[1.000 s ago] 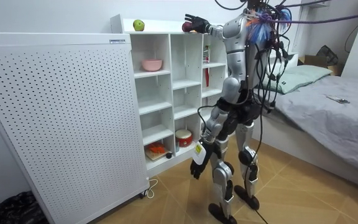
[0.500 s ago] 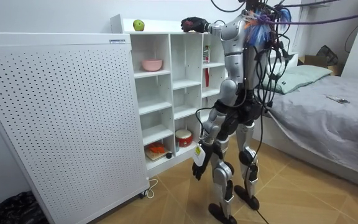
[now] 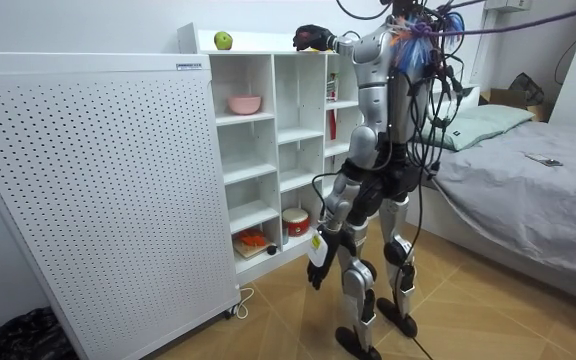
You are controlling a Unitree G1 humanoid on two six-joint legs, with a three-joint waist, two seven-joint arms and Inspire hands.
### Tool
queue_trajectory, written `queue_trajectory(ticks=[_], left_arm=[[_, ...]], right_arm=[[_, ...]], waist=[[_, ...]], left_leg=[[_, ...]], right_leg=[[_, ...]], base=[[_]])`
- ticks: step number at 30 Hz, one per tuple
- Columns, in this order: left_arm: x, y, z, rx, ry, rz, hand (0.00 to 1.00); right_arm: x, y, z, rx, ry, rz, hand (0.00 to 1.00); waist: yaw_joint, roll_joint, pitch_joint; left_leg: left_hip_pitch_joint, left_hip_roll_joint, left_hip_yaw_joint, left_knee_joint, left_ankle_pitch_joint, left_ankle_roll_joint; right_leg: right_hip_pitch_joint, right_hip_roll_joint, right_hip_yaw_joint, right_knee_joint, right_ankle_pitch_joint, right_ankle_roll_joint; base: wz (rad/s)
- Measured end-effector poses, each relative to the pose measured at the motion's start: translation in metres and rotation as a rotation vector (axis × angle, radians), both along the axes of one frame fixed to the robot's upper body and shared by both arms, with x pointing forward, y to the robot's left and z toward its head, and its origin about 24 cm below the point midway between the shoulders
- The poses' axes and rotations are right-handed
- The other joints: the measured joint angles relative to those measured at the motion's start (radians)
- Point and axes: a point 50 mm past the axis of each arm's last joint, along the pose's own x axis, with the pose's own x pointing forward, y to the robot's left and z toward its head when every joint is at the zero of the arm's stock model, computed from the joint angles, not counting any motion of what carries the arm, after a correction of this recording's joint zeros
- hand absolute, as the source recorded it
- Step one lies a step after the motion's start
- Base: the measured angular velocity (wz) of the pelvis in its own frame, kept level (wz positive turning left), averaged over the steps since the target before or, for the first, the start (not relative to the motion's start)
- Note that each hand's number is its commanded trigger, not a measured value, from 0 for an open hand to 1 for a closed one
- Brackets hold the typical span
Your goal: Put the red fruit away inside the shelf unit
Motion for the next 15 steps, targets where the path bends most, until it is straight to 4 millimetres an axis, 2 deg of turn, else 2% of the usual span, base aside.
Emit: queue_trajectory(ticks=[4,11,12,15], left_arm=[[-0.002,0.0,0.0,0.001,0.004,0.001,0.0],[-0.008,-0.001,-0.002,0.014,0.01,0.005,0.0],[-0.008,-0.001,-0.002,0.013,0.01,0.005,0.0],[-0.012,-0.005,-0.003,0.003,0.019,0.01,0.0]], right_arm=[[-0.01,0.011,-0.002,0.026,-0.029,0.073,1.0],[-0.034,0.036,-0.014,0.096,-0.051,0.252,1.0],[-0.037,0.039,-0.015,0.107,-0.054,0.269,1.0],[-0.049,0.055,-0.021,0.161,-0.066,0.364,1.0]], waist=[[0.0,0.013,-0.0057],[-0.001,0.042,-0.0077],[-0.003,0.049,-0.0059],[-0.003,0.07,-0.016]], left_leg=[[0.007,-0.001,0.005,-0.003,0.0,0.0],[0.03,0.0,0.016,-0.009,0.0,0.0],[0.028,0.0,0.016,-0.009,0.0,0.0],[0.028,-0.001,0.019,-0.006,0.0,0.0]], right_leg=[[0.003,0.0,0.023,0.0,0.0,0.0],[0.02,-0.002,0.027,0.0,0.0,0.0],[0.02,-0.002,0.026,0.0,0.0,0.0],[0.018,-0.002,0.038,0.001,0.0,0.0]], base=[[-0.03],[-0.04],[0.0],[-0.04]])
